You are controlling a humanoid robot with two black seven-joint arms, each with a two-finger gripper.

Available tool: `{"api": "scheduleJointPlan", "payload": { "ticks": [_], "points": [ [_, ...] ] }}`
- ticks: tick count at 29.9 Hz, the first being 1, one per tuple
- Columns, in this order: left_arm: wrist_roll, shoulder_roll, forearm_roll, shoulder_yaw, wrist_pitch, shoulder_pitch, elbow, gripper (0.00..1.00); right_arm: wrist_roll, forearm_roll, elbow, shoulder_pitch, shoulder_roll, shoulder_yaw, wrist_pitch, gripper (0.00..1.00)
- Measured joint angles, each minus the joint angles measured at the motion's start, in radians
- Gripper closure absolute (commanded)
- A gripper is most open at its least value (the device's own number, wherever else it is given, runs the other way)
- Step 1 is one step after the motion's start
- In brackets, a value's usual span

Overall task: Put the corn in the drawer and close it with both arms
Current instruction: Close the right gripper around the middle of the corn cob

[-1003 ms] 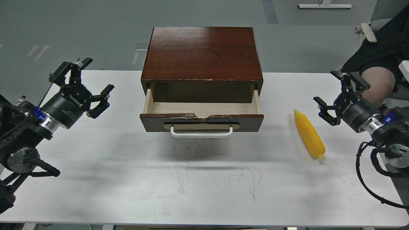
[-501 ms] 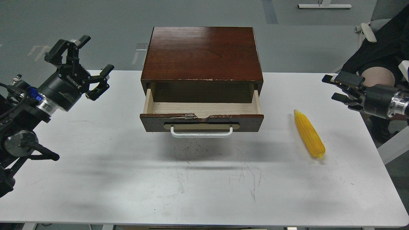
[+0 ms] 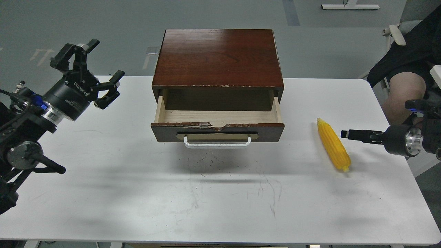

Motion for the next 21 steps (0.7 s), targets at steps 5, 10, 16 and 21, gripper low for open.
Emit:
{"api": "scheduleJointPlan", "payload": {
  "ticks": [5,10,16,21],
  "points": [
    [0.000,-0.004,0.000,0.000,0.000,0.001,0.000,0.00,0.000,0.000,-0.013,-0.001,0.044,-0.009,-0.017,0.01],
    [0.000,-0.004,0.000,0.000,0.000,0.001,0.000,0.00,0.000,0.000,-0.043,-0.005,0.094,-0.041,-0.020,0.15],
    [0.000,-0.004,0.000,0.000,0.000,0.002,0.000,0.00,0.000,0.000,-0.056,-0.003,0.135,-0.084,-0.031,0.75],
    [0.000,-0.004,0.000,0.000,0.000,0.002,0.000,0.00,0.000,0.001,-0.050,-0.002,0.133,-0.097,-0.032,0.94]
  ]
}}
